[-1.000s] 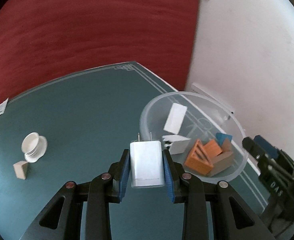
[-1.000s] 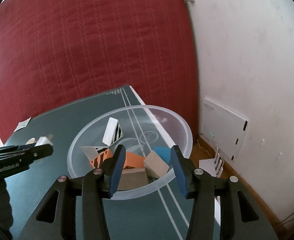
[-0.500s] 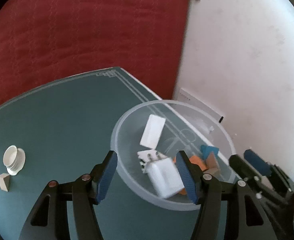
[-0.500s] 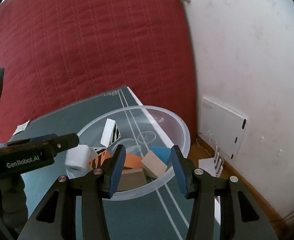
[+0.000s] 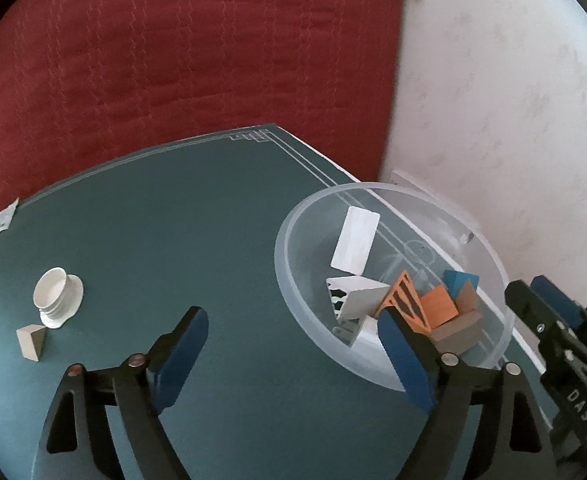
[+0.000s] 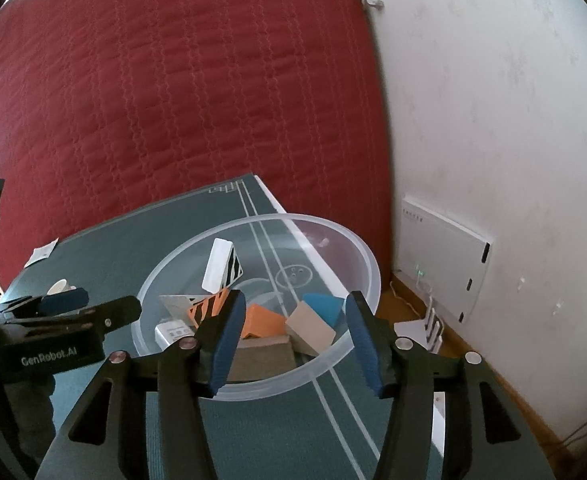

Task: Organize rigid objects
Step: 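Open both grippers to drop the charger and wedge into the bowl, then move both tools away from the bowl toward the tan cube and white bowl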

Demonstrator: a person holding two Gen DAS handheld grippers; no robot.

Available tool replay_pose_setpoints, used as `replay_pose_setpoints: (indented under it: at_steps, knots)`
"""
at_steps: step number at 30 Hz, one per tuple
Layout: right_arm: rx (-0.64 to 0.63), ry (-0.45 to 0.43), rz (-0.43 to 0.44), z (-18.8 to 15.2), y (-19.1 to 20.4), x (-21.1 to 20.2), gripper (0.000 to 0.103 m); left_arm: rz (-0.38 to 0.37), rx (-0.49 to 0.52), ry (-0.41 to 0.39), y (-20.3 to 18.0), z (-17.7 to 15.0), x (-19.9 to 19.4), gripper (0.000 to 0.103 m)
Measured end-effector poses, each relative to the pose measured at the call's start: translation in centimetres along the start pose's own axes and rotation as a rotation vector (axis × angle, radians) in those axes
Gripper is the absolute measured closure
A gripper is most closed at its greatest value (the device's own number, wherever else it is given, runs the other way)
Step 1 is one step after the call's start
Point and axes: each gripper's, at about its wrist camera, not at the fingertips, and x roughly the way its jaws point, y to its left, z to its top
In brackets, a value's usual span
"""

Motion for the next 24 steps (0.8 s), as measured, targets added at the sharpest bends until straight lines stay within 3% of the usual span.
replay_pose_setpoints:
  at_steps: [19,24]
  knots:
    - [-0.067,-0.020,-0.020,-0.1,1.3,-0.4,0.047,0.156,-0.074,-0.010,4.7,-1.5,-0.6,0.010]
    - [-0.088,-0.022,-0.023,-0.2,1.7,-0.4,0.042,0.191,-0.099,-0.017,6.2,-1.6,-1.1,0.010]
